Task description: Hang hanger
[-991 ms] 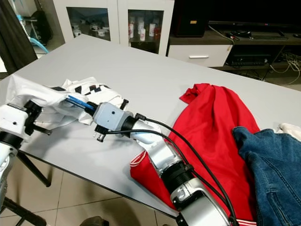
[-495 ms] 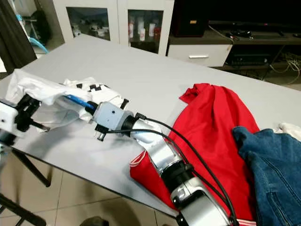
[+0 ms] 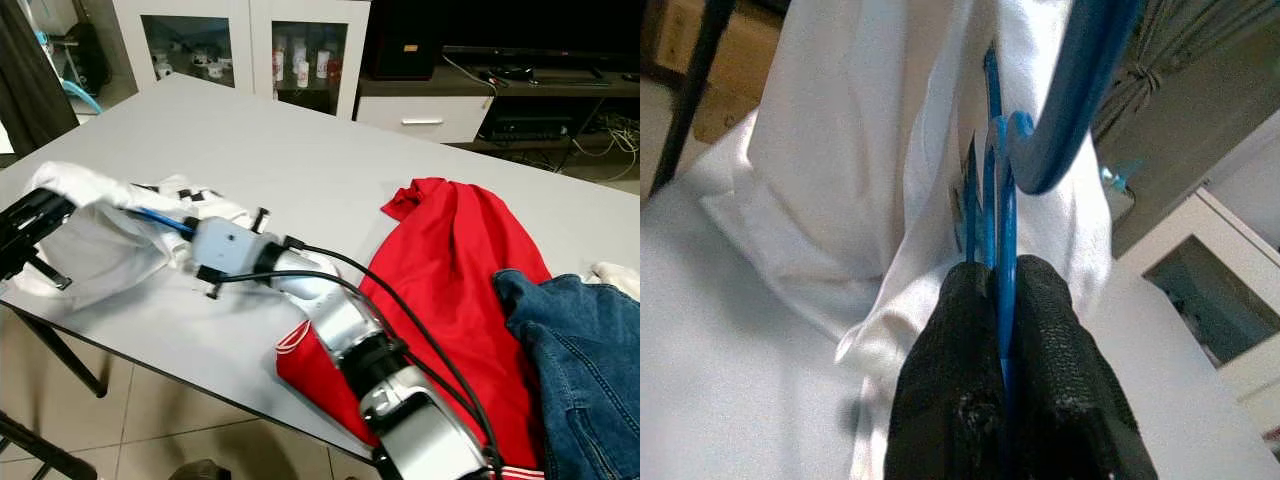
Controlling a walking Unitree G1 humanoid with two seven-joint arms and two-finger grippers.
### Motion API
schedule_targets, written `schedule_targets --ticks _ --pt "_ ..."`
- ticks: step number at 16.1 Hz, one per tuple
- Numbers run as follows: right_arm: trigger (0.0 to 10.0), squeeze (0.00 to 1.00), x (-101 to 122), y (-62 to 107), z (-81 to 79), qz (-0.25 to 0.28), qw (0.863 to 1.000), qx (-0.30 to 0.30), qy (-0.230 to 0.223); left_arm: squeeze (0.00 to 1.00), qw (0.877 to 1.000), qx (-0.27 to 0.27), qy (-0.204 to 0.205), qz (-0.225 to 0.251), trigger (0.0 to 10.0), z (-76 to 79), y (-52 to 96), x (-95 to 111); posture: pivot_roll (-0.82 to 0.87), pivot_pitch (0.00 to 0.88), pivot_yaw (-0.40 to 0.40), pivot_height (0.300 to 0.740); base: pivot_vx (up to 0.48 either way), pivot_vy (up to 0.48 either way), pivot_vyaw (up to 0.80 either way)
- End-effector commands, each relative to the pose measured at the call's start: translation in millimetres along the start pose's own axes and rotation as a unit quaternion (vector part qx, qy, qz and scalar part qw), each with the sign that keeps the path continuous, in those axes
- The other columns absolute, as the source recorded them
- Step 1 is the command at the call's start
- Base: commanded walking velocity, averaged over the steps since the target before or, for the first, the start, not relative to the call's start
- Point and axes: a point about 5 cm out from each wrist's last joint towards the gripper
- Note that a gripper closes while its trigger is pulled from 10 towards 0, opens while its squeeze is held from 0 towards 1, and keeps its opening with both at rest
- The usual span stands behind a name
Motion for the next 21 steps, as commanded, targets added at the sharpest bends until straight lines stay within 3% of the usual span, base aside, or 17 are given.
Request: schedule_targets --ticks 1,8,10,12,13,14,16,17,19,21 --pt "10.0 0.00 6 -3.8 4.9 0.010 1.000 0.000 0.012 0.00 1.000 -0.022 0.000 -0.003 0.0 5.1 -4.5 2 0.16 0.000 -0.024 0.740 0.000 0.000 0.00" --pt "10.0 0.00 10 -6.2 11.1 0.022 0.999 -0.020 -0.020 0.00 0.996 -0.065 0.041 -0.054 0.0 22.1 -4.8 -11 0.16 0.000 -0.024 0.740 0.000 0.000 0.00" --pt "10.0 0.00 11 -6.3 11.4 0.026 0.999 -0.023 -0.025 0.00 0.994 -0.062 0.055 -0.069 10.0 21.7 -5.9 -14 0.16 0.000 -0.024 0.740 0.000 0.000 0.00" --pt "10.0 0.00 10 -6.1 11.6 0.026 0.999 -0.026 -0.030 0.00 0.993 -0.062 0.067 -0.073 10.0 21.1 -5.8 -13 0.15 0.000 -0.023 0.740 0.000 0.000 0.00" --pt "10.0 0.00 8 -5.3 12.3 0.020 0.999 -0.031 -0.037 0.67 0.994 -0.059 0.076 -0.056 10.0 18.7 -2.1 -6 0.15 0.000 -0.023 0.740 0.000 0.000 0.00" --pt "10.0 0.00 7 -4.9 12.7 0.017 0.998 -0.034 -0.041 1.00 0.995 -0.050 0.062 -0.056 10.0 16.5 -0.9 -4 0.15 0.000 -0.023 0.740 0.000 0.000 0.00" --pt "10.0 0.00 3 -4.2 15.1 0.008 0.998 -0.044 -0.047 1.00 0.996 -0.036 0.050 -0.060 10.0 13.8 0.2 -4 0.15 0.000 -0.023 0.740 0.000 0.000 0.00" --pt "10.0 0.00 3 -4.4 15.0 0.007 0.998 -0.045 -0.051 0.00 0.996 -0.027 0.064 -0.053 10.0 12.1 0.2 -2 0.16 0.000 -0.023 0.740 0.000 0.000 0.00" --pt "10.0 0.00 2 -5.1 14.0 0.005 0.998 -0.044 -0.054 0.00 0.993 -0.022 0.111 -0.040 10.0 11.2 3.8 5 0.16 0.000 -0.023 0.740 0.000 0.000 0.00" --pt "10.0 0.00 1 -4.7 13.7 0.004 0.997 -0.044 -0.058 0.00 0.981 -0.022 0.192 -0.015 10.0 12.7 14.4 9 0.16 0.000 -0.026 0.740 0.000 0.000 0.00"
Point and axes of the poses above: a point about 5 cm out from each wrist's last joint towards the gripper, its own y axis pointing back from the gripper into the wrist, its own x axis along the axis of the wrist's last joint, z = x × y, and after that the axes turned 12 degrees about y, right-handed
